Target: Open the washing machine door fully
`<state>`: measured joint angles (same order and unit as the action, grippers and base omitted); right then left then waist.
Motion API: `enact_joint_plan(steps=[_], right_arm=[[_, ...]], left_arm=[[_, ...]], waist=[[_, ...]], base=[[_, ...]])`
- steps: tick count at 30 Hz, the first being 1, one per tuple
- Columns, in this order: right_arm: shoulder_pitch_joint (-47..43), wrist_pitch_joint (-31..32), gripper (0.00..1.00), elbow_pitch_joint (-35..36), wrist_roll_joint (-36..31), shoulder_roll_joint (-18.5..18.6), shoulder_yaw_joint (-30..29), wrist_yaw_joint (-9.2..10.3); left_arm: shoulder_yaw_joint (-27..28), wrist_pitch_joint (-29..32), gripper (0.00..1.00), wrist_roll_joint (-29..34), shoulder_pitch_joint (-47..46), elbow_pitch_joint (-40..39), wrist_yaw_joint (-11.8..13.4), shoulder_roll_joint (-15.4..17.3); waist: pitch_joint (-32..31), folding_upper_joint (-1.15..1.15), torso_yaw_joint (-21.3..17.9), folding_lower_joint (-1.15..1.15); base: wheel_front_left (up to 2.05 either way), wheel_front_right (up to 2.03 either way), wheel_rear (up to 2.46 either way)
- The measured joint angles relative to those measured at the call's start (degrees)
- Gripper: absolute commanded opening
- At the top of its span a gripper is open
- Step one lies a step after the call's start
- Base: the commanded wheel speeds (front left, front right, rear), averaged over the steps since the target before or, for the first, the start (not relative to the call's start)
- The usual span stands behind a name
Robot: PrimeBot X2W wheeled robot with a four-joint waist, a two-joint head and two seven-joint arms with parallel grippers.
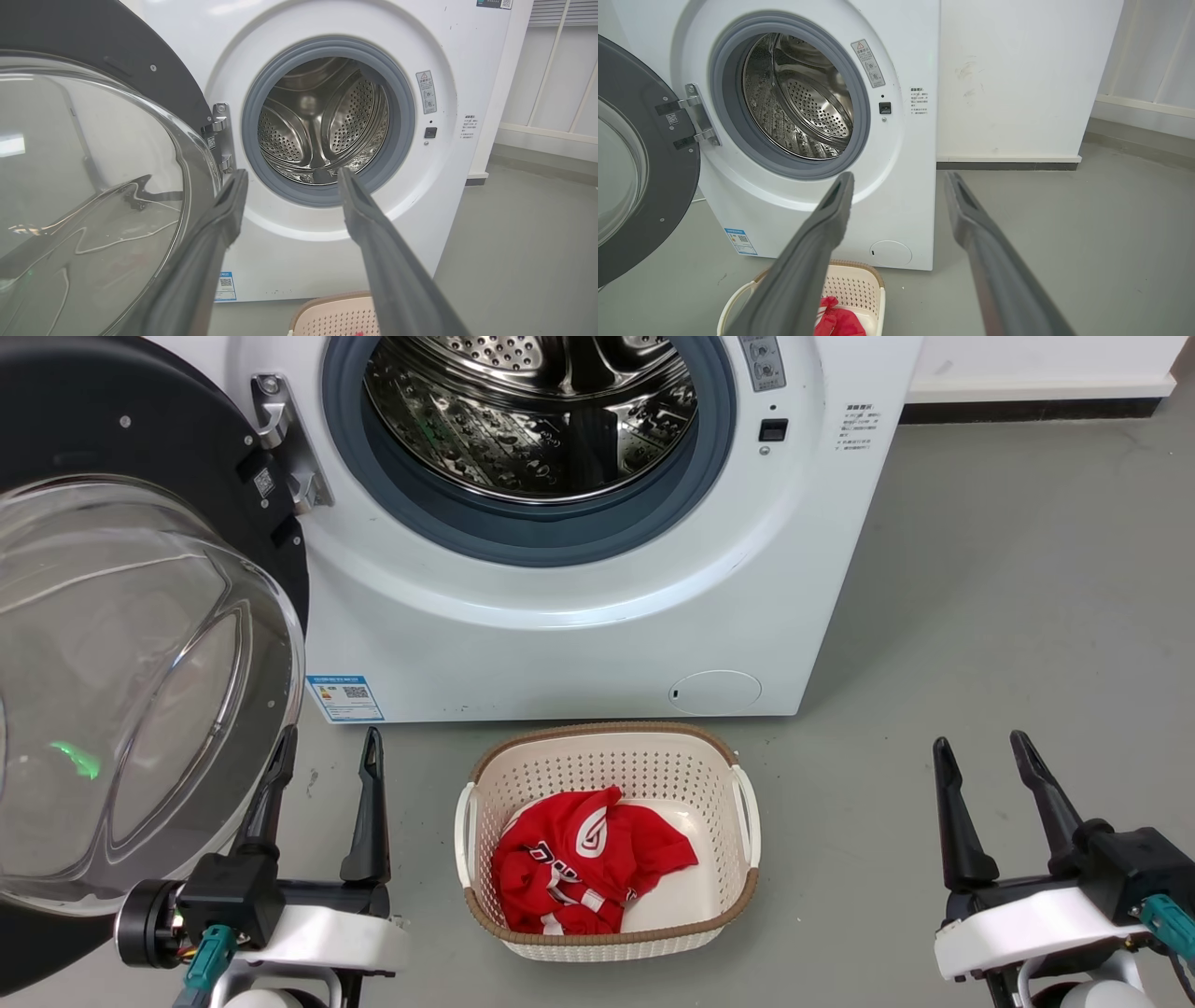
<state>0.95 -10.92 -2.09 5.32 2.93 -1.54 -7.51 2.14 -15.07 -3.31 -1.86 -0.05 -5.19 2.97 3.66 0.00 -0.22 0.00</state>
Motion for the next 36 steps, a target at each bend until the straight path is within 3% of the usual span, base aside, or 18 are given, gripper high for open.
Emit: enact_joint_plan(steps=[18, 19, 24, 36], right_arm=[[0.3, -0.6, 1.00, -1.1, 0.3, 0.0, 0.1, 0.00], [0.4, -0.6, 0.00, -1.2, 0.4, 0.0, 0.1, 0.00], [-1.1, -0.4, 0.00, -3.3, 1.3, 0.0, 0.3, 0.00], [-0.9, 1.9, 0.00, -4.6, 15.7, 0.2, 0.2, 0.00]], left_arm=[[-0.1, 0.0, 1.00, -0.3, 0.2, 0.5, 0.2, 0.0], [-0.1, 0.0, 0.00, -0.3, 0.2, 0.5, 0.2, 0.0], [0.0, 0.7, 0.00, -1.4, 1.0, 3.2, 0.2, -0.2], [0.6, 4.0, 0.00, -15.4, 0.9, 5.0, -0.2, -0.2]], waist=[[0.1, 0.00, -0.1, 0.00], [0.0, 0.00, -0.1, 0.00], [0.0, 0.00, -0.1, 0.00], [-0.4, 0.00, -0.1, 0.00]], base=[[0.00, 0.00, 0.00], [0.00, 0.00, 0.00], [0.00, 0.00, 0.00], [0.00, 0.00, 0.00]])
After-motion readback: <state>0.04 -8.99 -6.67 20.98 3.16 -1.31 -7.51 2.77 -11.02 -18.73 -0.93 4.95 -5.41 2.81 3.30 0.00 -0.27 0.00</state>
